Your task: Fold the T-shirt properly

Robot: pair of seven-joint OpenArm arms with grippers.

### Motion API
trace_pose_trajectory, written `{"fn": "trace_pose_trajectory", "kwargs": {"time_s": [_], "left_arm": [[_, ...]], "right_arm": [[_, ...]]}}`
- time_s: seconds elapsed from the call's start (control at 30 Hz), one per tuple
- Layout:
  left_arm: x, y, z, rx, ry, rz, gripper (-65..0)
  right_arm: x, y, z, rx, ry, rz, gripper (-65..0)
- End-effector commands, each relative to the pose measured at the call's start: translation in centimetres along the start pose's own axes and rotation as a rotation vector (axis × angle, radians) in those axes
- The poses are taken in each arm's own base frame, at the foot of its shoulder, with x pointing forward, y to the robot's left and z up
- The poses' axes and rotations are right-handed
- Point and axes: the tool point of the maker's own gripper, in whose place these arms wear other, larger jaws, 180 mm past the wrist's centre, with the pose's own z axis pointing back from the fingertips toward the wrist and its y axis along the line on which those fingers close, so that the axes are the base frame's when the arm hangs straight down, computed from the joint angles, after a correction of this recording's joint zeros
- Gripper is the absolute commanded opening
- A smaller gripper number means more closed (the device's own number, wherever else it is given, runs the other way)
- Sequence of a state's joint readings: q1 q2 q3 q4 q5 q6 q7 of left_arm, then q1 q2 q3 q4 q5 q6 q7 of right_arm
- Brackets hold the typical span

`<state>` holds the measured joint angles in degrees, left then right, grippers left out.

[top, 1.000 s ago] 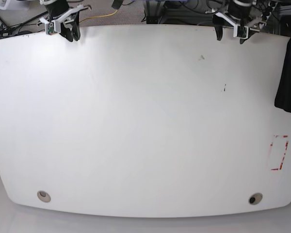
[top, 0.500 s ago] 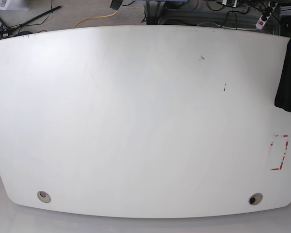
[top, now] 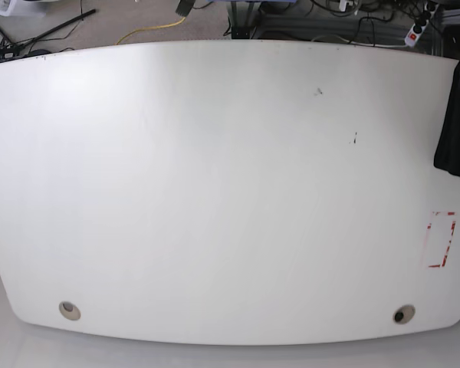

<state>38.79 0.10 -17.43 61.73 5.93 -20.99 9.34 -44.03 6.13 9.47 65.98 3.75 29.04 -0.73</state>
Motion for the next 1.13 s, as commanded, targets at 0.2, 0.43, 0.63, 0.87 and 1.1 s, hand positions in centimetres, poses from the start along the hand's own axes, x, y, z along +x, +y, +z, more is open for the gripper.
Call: {"fn": "trace_pose_trajectory", "kwargs": {"time_s": [0.2,0.43,0.63,0.87,1.1], "left_arm": [[-1.4,2.0,-4.6,0.033,0.129,0.106,-24.9],[0.7,1.9,-7.2,0.043,0.161,0.165,-24.6],[2.2,3.5,-8.1,0.141,0.170,0.096,-24.3],[2.8,3.3,-8.7,0.156,0.182,0.077,-24.3],[3.0,3.2,-8.8,0.151,0.185,0.075,-24.3]], "right_arm": [[-0.3,-2.0,-4.4,-0.056,0.080,0.007,-52.8],[0.7,-5.3,-7.4,-0.145,0.152,-0.013,-52.8],[2.6,-6.4,-8.8,-0.156,0.167,-0.021,-52.8],[4.0,-7.0,-9.5,-0.161,0.166,-0.028,-52.2],[3.9,-7.0,-9.6,-0.160,0.175,-0.035,-52.2]]}}
